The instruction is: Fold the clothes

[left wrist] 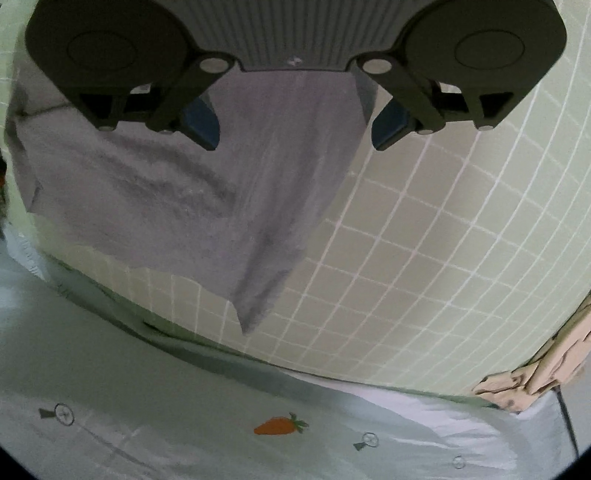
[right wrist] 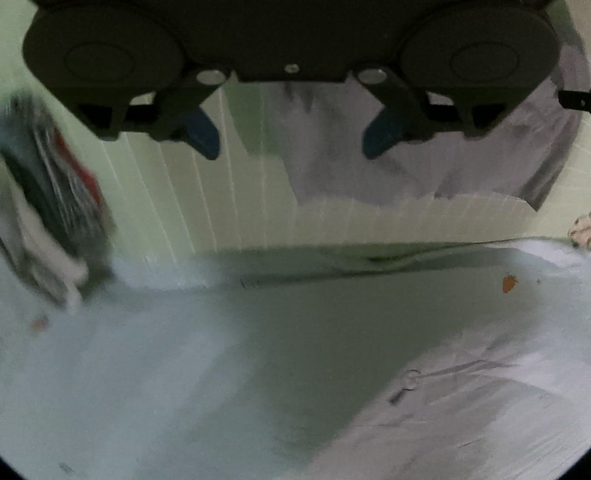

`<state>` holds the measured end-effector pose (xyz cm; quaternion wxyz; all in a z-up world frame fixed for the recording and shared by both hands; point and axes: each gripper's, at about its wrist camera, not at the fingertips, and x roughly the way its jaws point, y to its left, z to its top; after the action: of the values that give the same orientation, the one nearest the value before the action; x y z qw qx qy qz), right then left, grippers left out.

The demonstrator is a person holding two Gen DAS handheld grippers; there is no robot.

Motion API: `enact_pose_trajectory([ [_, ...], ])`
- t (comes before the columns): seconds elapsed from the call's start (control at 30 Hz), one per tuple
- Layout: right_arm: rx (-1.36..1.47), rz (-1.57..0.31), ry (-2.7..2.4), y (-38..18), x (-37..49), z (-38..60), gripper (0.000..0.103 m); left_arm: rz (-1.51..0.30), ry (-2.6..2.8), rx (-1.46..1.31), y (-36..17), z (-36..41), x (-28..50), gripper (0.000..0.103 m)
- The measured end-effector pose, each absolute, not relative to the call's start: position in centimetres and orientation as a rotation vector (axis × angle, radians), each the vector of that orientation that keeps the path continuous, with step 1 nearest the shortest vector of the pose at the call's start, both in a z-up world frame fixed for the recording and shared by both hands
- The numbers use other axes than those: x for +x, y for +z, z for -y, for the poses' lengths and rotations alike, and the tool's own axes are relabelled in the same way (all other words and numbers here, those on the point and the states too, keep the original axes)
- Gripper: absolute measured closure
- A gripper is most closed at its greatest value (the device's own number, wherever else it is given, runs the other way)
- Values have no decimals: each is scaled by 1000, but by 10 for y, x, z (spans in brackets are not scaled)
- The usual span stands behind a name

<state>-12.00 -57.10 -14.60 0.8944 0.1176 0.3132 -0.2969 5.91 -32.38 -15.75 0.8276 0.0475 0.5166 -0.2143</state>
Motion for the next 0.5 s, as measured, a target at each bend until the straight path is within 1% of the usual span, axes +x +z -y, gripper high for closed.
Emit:
enact_pose_trajectory([
  [0.03, 216, -650, -590, -147, -111, 572, 32, -1100, -451, 110, -160, 328, 62, 5],
  [0.07, 205, -659, -555, -151, -102, 573, 45, -1106, -447, 123, -164, 332, 65, 4],
  [0.1, 206, -675, -528, -157, -95, 575, 55, -1110, -447, 132, -167, 336, 67, 4],
  [0.13, 217, -695, -513, -162, -89, 577, 57, -1115, -447, 141, -170, 340, 69, 2],
  [0.17, 234, -720, -500, -170, -84, 580, 58, -1122, -446, 152, -173, 343, 71, 0],
  [0.27, 268, -760, -486, -186, -76, 586, 58, -1138, -447, 167, -182, 348, 75, 0],
  [0.3, 291, -750, -481, -187, -77, 589, 64, -1144, -447, 166, -184, 349, 76, 0],
  [0.33, 313, -741, -475, -188, -79, 591, 73, -1150, -446, 163, -187, 350, 77, 0],
  [0.37, 318, -730, -474, -186, -80, 593, 96, -1161, -444, 151, -189, 349, 79, 0],
  [0.4, 324, -720, -474, -183, -82, 594, 101, -1171, -442, 139, -191, 349, 80, 0],
  [0.5, 339, -687, -470, -176, -87, 598, 101, -1182, -446, 120, -194, 347, 82, 0],
])
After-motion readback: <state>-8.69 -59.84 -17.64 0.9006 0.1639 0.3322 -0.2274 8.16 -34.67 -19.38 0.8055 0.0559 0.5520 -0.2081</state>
